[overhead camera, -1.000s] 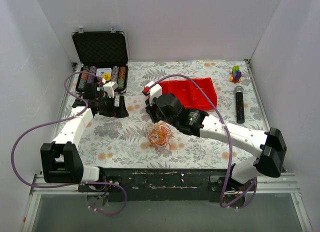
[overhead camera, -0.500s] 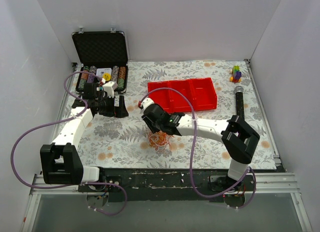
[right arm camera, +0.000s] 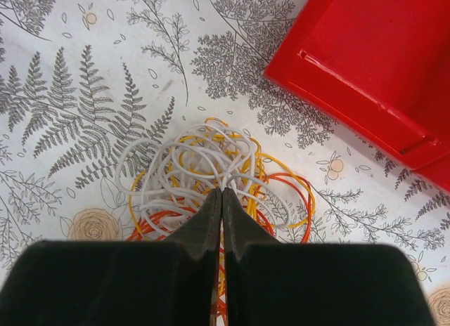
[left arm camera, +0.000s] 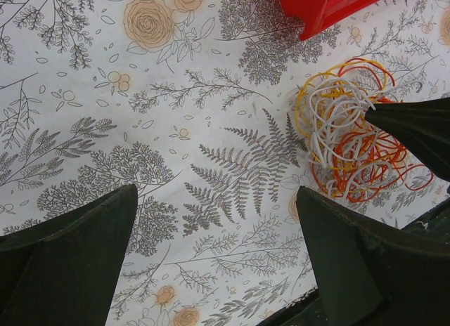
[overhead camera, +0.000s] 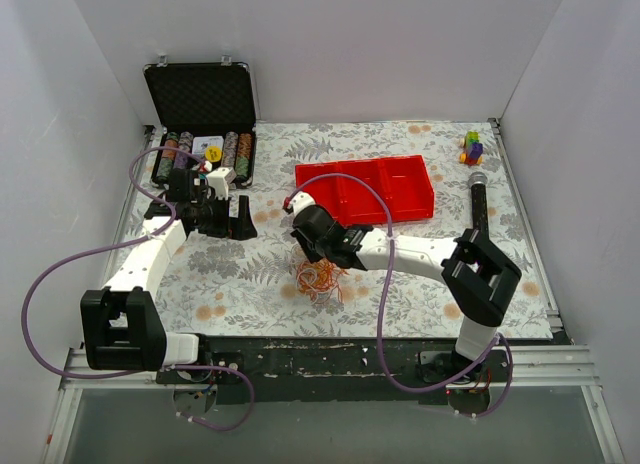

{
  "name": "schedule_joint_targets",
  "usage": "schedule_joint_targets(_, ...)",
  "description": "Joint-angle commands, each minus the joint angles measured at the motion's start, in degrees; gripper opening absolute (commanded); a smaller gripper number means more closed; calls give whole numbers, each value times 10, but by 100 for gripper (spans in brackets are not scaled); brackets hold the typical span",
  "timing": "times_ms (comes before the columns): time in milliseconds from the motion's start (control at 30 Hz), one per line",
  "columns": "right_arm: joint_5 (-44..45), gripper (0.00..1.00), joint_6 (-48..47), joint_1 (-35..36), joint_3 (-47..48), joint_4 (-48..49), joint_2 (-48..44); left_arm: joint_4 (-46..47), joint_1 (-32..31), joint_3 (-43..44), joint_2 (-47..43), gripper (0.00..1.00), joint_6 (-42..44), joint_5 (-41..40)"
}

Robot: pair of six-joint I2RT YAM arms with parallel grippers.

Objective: Untangle the cables

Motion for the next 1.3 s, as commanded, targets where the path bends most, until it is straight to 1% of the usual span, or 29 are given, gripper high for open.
schedule_joint_targets(0,-2,1,7,-1,-9,25,-12,1,1,2,-17,98,7,10)
schedule_joint_targets(133,0,1,-4,-1,8,23,-26,0,3,4,-17,98,7,10)
schedule_joint_targets(267,2,1,-14,-1,49,9,-65,0,2,5,-17,98,6,7)
schedule_joint_targets(367,-3,1,-18,-1,61,10,-104,1,3,3,-20,98,5,7)
schedule_joint_targets(467,-4,1,-15,-1,46,17,-140,2,2,3,-20,98,6,7)
schedule_joint_targets(633,5,1,-12,-1,24,30,-168,0,2,2,-23,98,6,7)
schedule_joint_targets(733,10,1,-22,0,51,24,-184,0,2,2,-24,98,5,7)
schedule_joint_targets(867,4,1,-46,13,121,-6,-203,-1,1,5,-31,98,5,14)
schedule_joint_targets(1000,-12,1,-64,34,148,-8,-240,-14,1,23,-39,98,6,38)
schedule_joint_targets(1133,-23,1,-53,41,139,-15,-259,-22,1,46,-44,98,5,75)
schedule_joint_targets(1267,-45,1,-62,72,145,-4,-270,-8,1,53,-39,98,-11,122)
